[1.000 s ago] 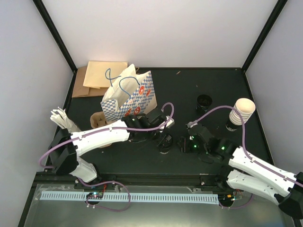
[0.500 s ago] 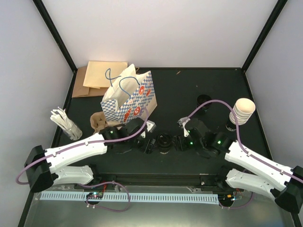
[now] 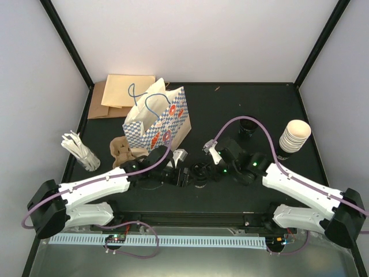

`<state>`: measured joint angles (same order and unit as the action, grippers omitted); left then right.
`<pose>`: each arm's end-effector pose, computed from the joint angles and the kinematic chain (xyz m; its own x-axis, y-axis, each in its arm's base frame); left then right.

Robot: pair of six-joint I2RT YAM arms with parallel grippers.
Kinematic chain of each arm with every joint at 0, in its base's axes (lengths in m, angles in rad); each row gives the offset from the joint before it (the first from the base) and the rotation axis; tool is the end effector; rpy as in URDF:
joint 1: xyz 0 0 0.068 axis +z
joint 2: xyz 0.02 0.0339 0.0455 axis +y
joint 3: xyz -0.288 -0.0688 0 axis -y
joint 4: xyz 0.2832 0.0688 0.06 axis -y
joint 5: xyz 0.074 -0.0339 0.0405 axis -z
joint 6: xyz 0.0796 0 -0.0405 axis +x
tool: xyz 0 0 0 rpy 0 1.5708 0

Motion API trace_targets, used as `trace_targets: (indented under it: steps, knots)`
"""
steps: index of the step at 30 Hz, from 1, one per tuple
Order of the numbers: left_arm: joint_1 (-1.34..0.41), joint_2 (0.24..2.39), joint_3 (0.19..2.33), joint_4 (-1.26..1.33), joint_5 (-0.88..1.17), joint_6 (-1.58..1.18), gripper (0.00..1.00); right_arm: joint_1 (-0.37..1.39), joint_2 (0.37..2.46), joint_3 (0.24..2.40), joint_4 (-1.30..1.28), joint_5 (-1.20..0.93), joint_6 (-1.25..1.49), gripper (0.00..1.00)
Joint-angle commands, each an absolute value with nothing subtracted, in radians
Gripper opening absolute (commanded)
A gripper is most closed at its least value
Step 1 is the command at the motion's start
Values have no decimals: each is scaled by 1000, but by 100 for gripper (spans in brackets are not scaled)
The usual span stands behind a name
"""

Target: Pack the takeout coffee

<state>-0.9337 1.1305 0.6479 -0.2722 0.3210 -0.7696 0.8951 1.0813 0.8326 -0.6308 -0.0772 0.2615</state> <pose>0.1493 -0.2439 0.1933 -0.9186 0.1313 -0.3727 0.3624 0.6560 -0.6621 0.1651 0.2158 0.2380 -0.6745 -0.4294 -0.6005 -0.6566 0.7207 0.2222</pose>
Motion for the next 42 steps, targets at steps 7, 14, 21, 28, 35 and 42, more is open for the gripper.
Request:
trace_targets:
  steps: [7, 14, 21, 28, 35, 42]
  knots:
    - [-897, 1156, 604, -152, 416, -836, 61, 891, 1148, 863, -556, -64, 196, 84]
    - [-868, 1148, 572, -126, 432, -843, 39, 891, 1180, 874, -522, -77, 246, 81]
    - [-832, 1163, 554, -93, 446, -834, 34, 890, 1205, 864, -489, -129, 292, 81]
    - [-782, 1178, 563, -91, 463, -794, 28, 891, 1194, 855, -506, -176, 307, 81]
    - [-737, 1211, 598, -98, 488, -752, 28, 891, 1158, 848, -542, -192, 329, 80]
    - [-727, 1240, 630, -82, 523, -727, 33, 891, 1160, 863, -599, -110, 308, 81]
